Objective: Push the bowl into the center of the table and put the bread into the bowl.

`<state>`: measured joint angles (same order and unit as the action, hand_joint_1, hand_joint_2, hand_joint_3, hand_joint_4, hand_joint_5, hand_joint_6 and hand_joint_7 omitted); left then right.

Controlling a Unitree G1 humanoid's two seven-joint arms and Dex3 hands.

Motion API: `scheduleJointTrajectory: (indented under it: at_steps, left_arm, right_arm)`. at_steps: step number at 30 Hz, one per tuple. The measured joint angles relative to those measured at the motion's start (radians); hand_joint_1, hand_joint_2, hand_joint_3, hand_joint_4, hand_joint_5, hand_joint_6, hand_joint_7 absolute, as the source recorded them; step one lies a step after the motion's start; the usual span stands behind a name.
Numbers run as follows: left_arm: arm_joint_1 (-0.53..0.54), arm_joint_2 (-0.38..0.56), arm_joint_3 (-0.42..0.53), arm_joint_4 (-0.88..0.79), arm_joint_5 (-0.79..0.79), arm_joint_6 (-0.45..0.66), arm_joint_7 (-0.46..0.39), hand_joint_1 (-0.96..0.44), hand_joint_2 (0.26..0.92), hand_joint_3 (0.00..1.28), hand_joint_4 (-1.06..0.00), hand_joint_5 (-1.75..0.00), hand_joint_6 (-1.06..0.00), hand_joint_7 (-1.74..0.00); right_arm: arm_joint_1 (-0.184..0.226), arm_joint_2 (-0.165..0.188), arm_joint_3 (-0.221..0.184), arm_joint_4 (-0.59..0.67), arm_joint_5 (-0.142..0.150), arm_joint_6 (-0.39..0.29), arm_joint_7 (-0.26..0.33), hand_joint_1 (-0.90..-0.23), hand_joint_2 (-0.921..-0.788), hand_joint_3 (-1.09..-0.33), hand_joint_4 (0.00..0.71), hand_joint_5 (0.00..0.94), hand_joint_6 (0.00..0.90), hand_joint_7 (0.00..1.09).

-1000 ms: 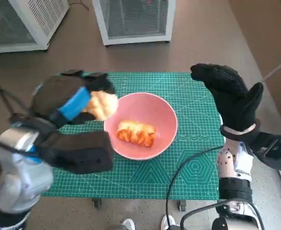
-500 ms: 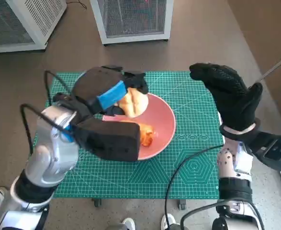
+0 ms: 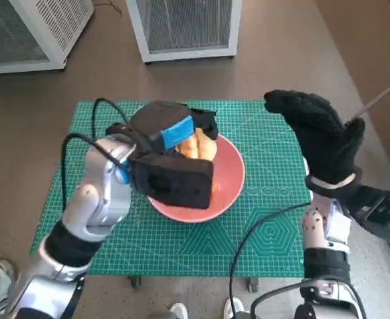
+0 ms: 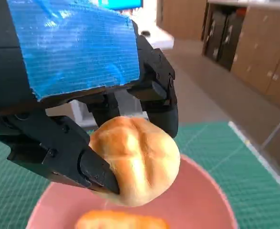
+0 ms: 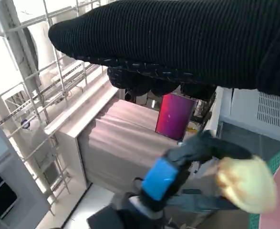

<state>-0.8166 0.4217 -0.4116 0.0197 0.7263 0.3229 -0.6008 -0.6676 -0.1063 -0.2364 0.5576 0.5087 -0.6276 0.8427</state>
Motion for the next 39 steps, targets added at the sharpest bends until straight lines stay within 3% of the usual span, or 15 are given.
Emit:
scheduleJointTrajectory:
  at_steps: [3, 5, 6, 8, 9, 10, 12, 14, 17, 22, 26, 33, 39]
  left_arm:
    - [0.001, -0.003, -0.004, 0.015, 0.002, 0.002, 0.0, 0.0, 0.92, 0.06, -0.72, -1.16, -0.61, -1.15]
    - [0.001, -0.006, -0.004, 0.014, 0.001, 0.008, 0.0, 0.0, 0.921, 0.1, -0.64, -1.21, -0.59, -1.21]
    - [0.001, -0.009, -0.004, 0.013, 0.001, 0.013, 0.0, 0.07, 0.92, 0.1, -0.64, -1.23, -0.54, -1.09]
    - [0.002, -0.015, -0.001, 0.008, -0.002, 0.031, -0.006, 0.25, 0.921, 0.12, -0.63, -1.27, -0.48, -0.62]
    - [0.003, -0.02, 0.0, 0.005, -0.005, 0.042, -0.013, 0.27, 0.921, 0.12, -0.62, -1.28, -0.46, -0.53]
    - [0.003, -0.023, 0.001, 0.003, -0.008, 0.05, -0.017, 0.17, 0.883, 0.1, -0.48, -0.93, -0.43, -0.37]
    - [0.005, -0.03, 0.004, -0.007, -0.019, 0.075, -0.034, 0.05, 0.847, 0.06, -0.37, -0.4, -0.39, -0.17]
    - [0.009, -0.032, 0.005, -0.02, -0.027, 0.094, -0.05, 0.0, 0.829, 0.04, -0.29, -0.2, -0.38, -0.1]
    - [0.023, -0.03, 0.018, -0.056, -0.037, 0.116, -0.069, -0.06, 0.815, 0.03, -0.21, -0.07, -0.36, -0.04]
    - [0.046, -0.022, 0.056, -0.121, -0.074, 0.132, -0.085, -0.08, 0.808, 0.02, -0.13, -0.01, -0.32, -0.01]
    - [0.064, -0.019, 0.138, -0.142, -0.182, 0.106, -0.089, -0.06, 0.807, 0.01, -0.08, 0.0, -0.28, 0.0]
    - [0.125, -0.034, 0.355, -0.119, -0.493, -0.107, -0.063, -0.16, 0.827, 0.02, -0.06, 0.0, -0.26, 0.0]
    - [0.184, -0.095, 0.497, -0.053, -0.685, -0.348, 0.041, -0.36, 0.895, 0.06, -0.14, -0.03, -0.3, -0.03]
  right_arm:
    - [0.008, 0.0, 0.0, -0.002, 0.0, 0.0, -0.005, -0.568, -0.921, -0.662, 0.231, 0.0, 0.328, 0.0]
    - [0.011, 0.0, 0.0, -0.003, 0.0, 0.0, -0.007, -0.567, -0.921, -0.663, 0.23, 0.0, 0.328, 0.0]
    - [0.013, 0.0, 0.0, -0.005, 0.0, 0.0, -0.008, -0.567, -0.921, -0.663, 0.23, 0.0, 0.328, 0.0]
    - [0.014, 0.0, 0.0, -0.009, 0.0, 0.0, -0.013, -0.568, -0.921, -0.663, 0.229, 0.0, 0.327, 0.0]
    - [0.014, 0.0, 0.001, -0.01, 0.0, 0.0, -0.016, -0.568, -0.921, -0.663, 0.228, 0.0, 0.327, 0.0]
    - [0.014, 0.0, 0.001, -0.011, -0.001, 0.0, -0.016, -0.569, -0.921, -0.663, 0.228, 0.0, 0.327, 0.0]
    - [0.015, 0.0, 0.001, -0.014, -0.002, 0.0, -0.021, -0.57, -0.921, -0.663, 0.227, 0.0, 0.326, 0.0]
    - [0.015, 0.001, 0.003, -0.017, -0.002, 0.0, -0.027, -0.573, -0.921, -0.662, 0.226, 0.0, 0.326, 0.0]
    - [0.015, 0.002, 0.005, -0.02, -0.003, 0.0, -0.036, -0.576, -0.921, -0.661, 0.225, 0.0, 0.325, 0.0]
    - [0.016, 0.002, 0.008, -0.026, -0.003, 0.0, -0.045, -0.581, -0.921, -0.659, 0.223, 0.0, 0.323, 0.0]
    - [0.015, 0.002, 0.01, -0.026, -0.003, 0.001, -0.048, -0.584, -0.921, -0.654, 0.221, 0.0, 0.32, 0.0]
    - [0.003, -0.002, 0.007, -0.02, -0.003, 0.003, -0.054, -0.575, -0.921, -0.648, 0.223, 0.002, 0.321, 0.0]
    - [-0.033, -0.006, 0.007, -0.018, -0.007, 0.005, -0.07, -0.567, -0.921, -0.651, 0.233, 0.006, 0.329, 0.01]
